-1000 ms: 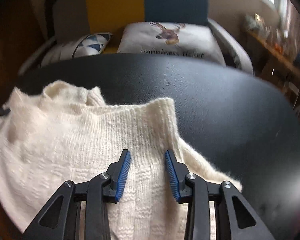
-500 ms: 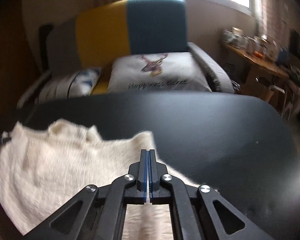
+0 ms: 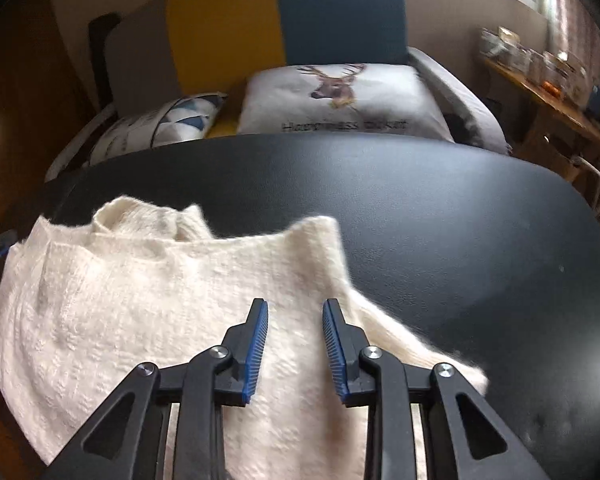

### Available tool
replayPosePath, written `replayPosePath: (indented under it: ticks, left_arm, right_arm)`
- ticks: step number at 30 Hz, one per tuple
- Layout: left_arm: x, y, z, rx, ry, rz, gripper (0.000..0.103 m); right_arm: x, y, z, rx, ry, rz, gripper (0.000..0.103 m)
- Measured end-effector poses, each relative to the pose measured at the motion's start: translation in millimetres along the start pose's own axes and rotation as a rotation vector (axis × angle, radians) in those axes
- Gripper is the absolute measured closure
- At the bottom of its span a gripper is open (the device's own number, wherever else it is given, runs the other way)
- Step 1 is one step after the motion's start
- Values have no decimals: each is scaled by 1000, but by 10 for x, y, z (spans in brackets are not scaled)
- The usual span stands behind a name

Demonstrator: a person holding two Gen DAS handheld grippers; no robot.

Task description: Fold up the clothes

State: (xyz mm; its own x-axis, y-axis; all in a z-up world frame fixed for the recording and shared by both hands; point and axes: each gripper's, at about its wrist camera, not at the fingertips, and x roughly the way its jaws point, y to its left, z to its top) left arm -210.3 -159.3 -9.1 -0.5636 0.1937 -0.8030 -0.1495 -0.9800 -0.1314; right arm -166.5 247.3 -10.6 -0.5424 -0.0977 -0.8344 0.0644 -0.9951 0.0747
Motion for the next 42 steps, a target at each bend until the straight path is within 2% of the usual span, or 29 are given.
replayPosePath:
  ticks: [2,5,7,11,14,16,17,18,19,20,21,24,26,30,31,34,35,37,38,39,42]
  left_arm:
    - [144,-122,-3,72,51,53,9]
    - [178,-179,-50,116,37,83,9]
    - [187,-162,-72,114,32,96,9]
    - [217,-44,-99,34,32,102,8]
    - [246,23,-140,-15,30,104,5]
    - [246,28,-137,-11,18,104,7]
    - [232,21,-147,-7,9,100,11]
    - [210,9,-161,-1,-5,99,22]
    - [179,-10,-176,8,-20,99,30]
    - [150,-31,-185,20,-31,98,55]
    - [122,-51,-195,32,-41,97,74]
    - [54,-87,-182,38,-47,77,79]
    - [-8,-30,-161,-5,-73,58,81]
    - [-133,85,-118,-91,-123,18,81]
    - [-114,98,-116,-99,-121,29,81]
    - [135,75,-150,-75,-59,129,80]
    - [159,61,-163,-74,-59,144,73]
    - [145,16,-162,-65,-73,185,47]
    - [132,22,-167,-68,-74,189,35]
    - [118,28,-172,-71,-74,193,35]
    - [-75,142,-205,-154,-132,182,35]
  right_arm:
    - [54,63,-1,-17,13,-48,75]
    - [27,57,-10,-11,-24,-90,75]
    - [53,38,-10,-13,-10,-112,75]
    - [117,-65,-12,44,9,-70,74]
    - [143,-148,-23,121,12,-3,73]
    - [115,-171,-34,137,-2,4,80]
    - [97,-172,-40,136,-9,-4,93]
    - [78,-172,-46,134,-17,-12,100]
    - [60,-173,-52,132,-25,-20,102]
    - [33,-175,-51,130,-36,-29,103]
    - [-5,-178,-41,125,-53,-39,103]
    - [-140,-168,8,93,-108,-81,103]
    - [-234,-166,56,75,-145,-105,103]
    - [-348,-245,140,93,-199,-137,103]
    - [-332,-277,149,99,-197,-143,103]
    - [-125,-332,102,127,-135,-114,103]
    - [-58,-321,76,128,-116,-102,103]
    - [77,-300,24,129,-77,-80,101]
    - [81,-275,9,127,-77,-77,96]
    - [4,-231,9,120,-101,-83,86]
    - [-227,-101,8,99,-174,-104,81]
